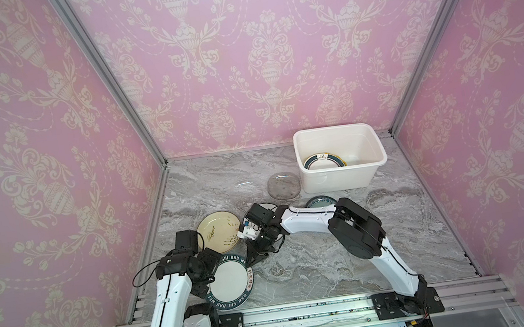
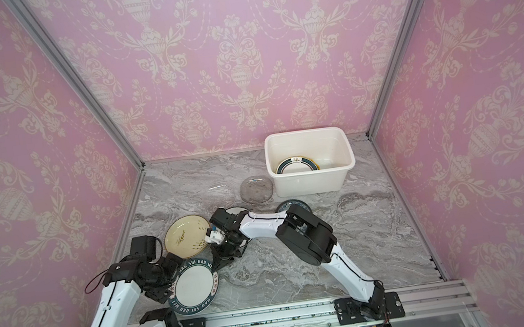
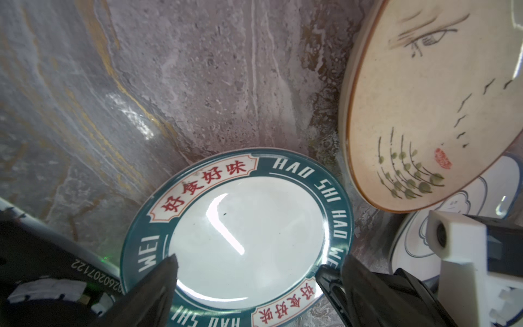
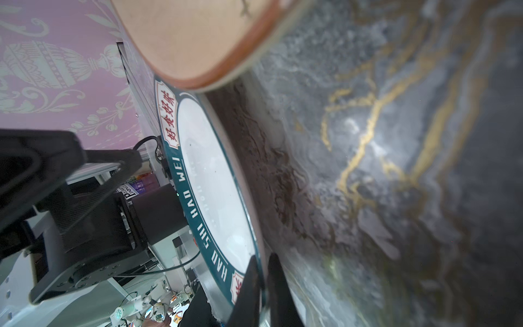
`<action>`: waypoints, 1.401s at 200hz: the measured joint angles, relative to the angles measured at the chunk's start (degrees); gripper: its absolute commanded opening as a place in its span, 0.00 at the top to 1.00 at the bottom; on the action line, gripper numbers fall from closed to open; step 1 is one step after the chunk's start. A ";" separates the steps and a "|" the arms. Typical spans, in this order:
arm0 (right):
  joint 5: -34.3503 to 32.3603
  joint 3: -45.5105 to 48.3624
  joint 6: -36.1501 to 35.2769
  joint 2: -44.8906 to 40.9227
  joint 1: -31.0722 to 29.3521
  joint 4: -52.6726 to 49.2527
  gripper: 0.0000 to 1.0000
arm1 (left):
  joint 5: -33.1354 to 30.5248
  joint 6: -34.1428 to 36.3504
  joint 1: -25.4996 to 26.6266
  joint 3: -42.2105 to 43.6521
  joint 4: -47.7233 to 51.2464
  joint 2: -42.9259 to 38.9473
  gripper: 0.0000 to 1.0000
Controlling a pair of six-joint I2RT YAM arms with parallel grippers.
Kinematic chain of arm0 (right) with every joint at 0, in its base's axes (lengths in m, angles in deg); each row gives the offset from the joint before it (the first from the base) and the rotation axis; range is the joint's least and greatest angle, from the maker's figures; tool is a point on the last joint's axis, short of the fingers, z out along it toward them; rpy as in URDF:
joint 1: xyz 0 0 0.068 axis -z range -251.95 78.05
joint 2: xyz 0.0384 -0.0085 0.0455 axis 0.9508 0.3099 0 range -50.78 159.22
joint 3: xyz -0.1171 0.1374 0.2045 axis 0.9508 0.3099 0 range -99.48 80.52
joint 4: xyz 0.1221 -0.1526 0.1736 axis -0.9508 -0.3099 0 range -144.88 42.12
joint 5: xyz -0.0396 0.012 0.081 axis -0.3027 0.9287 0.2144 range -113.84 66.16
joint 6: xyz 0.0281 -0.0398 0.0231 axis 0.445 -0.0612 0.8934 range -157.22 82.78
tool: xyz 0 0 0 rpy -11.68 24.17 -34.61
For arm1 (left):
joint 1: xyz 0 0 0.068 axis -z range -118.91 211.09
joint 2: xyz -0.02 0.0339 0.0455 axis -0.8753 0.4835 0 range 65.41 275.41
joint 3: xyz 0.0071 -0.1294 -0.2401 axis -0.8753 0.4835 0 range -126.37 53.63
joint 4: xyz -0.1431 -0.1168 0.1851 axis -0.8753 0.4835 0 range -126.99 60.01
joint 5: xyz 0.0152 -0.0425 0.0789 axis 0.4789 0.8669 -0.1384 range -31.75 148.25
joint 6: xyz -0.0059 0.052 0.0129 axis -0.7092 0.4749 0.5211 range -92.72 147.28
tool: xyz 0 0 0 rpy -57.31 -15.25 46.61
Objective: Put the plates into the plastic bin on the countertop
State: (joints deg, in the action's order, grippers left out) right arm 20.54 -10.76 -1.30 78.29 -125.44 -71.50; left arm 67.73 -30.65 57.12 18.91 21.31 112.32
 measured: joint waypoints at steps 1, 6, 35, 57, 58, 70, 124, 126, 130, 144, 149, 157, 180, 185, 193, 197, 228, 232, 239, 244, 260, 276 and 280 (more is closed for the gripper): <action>-0.04 0.15 0.00 -0.13 0.07 -0.07 0.97 | 0.09 0.09 0.00 -0.11 0.00 -0.07 0.08; -0.13 1.05 0.00 -0.87 0.37 -0.22 0.97 | 0.33 0.44 0.00 -0.44 0.00 -0.26 0.08; -1.36 6.51 0.07 -6.49 2.80 -1.55 0.98 | 1.22 3.32 0.00 -3.23 -0.20 -0.68 0.08; -2.82 9.33 0.13 -10.45 4.59 -2.49 1.00 | 2.49 5.86 0.00 -5.88 -0.52 0.13 0.08; -2.89 9.49 0.11 -10.67 4.70 -2.54 1.00 | 2.62 5.97 0.00 -6.08 -0.52 0.22 0.09; -3.50 10.21 0.04 -12.35 5.51 -3.56 1.00 | 3.58 7.28 0.00 -7.67 -1.03 1.11 0.09; -6.08 11.34 -5.03 -20.85 7.41 -11.89 1.00 | 8.00 13.09 1.97 -13.81 -3.19 4.42 0.10; -6.08 11.47 -5.20 -21.29 7.50 -12.15 1.00 | 8.11 13.31 2.08 -13.99 -3.26 4.52 0.11; -6.21 11.78 -5.46 -22.25 7.87 -12.68 1.00 | 8.41 13.62 2.43 -14.34 -3.37 4.70 0.11; -6.51 12.98 -6.16 -25.68 9.46 -14.01 1.00 | 9.88 14.73 3.67 -15.56 -4.11 5.53 0.12; -6.56 13.38 -6.21 -27.08 10.25 -14.45 1.00 | 10.51 15.08 4.13 -15.89 -4.52 5.77 0.12; -6.69 13.92 -6.36 -29.00 11.58 -14.91 1.00 | 11.76 15.45 4.94 -16.41 -5.14 6.25 0.12; -6.73 15.32 -6.29 -34.16 15.50 -15.28 1.00 | 14.82 16.46 8.04 -17.97 -7.37 7.65 0.12; -6.71 15.69 -6.14 -35.43 16.46 -15.21 1.00 | 15.52 16.68 8.90 -18.34 -7.96 8.00 0.12; -6.67 16.15 -5.90 -37.03 17.84 -15.08 1.00 | 16.44 17.07 10.38 -19.10 -8.85 8.57 0.14; -6.60 16.33 -5.77 -37.83 18.53 -15.02 1.00 | 17.03 17.25 11.02 -19.39 -9.49 8.87 0.14; -4.87 17.25 -4.24 -42.18 22.34 -13.75 1.00 | 21.75 17.79 13.44 -19.69 -15.58 10.21 0.21; -4.57 17.33 -4.17 -42.58 22.69 -13.55 1.00 | 22.40 17.79 13.55 -19.50 -16.65 10.32 0.22; -4.02 17.46 -3.91 -43.15 23.15 -13.22 1.00 | 23.52 17.64 13.57 -19.12 -18.32 10.36 0.23; -3.67 17.59 -3.72 -43.54 23.45 -13.03 1.00 | 24.33 17.44 13.60 -18.82 -19.39 10.36 0.25; -2.51 18.45 -2.47 -44.70 24.24 -12.20 1.00 | 26.86 16.72 13.60 -17.55 -23.10 10.43 0.31; -1.20 19.71 -0.79 -45.75 24.70 -10.47 1.00 | 29.55 14.99 13.64 -16.04 -27.08 10.73 0.35; -0.94 20.06 -0.24 -45.92 24.76 -9.94 1.00 | 30.23 14.82 13.68 -15.61 -28.13 10.82 0.36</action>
State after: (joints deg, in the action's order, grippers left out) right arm 19.60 9.30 -1.54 32.37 -100.68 -81.44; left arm 97.95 -15.83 70.80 3.30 -6.82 123.14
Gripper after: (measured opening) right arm 0.070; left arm 0.664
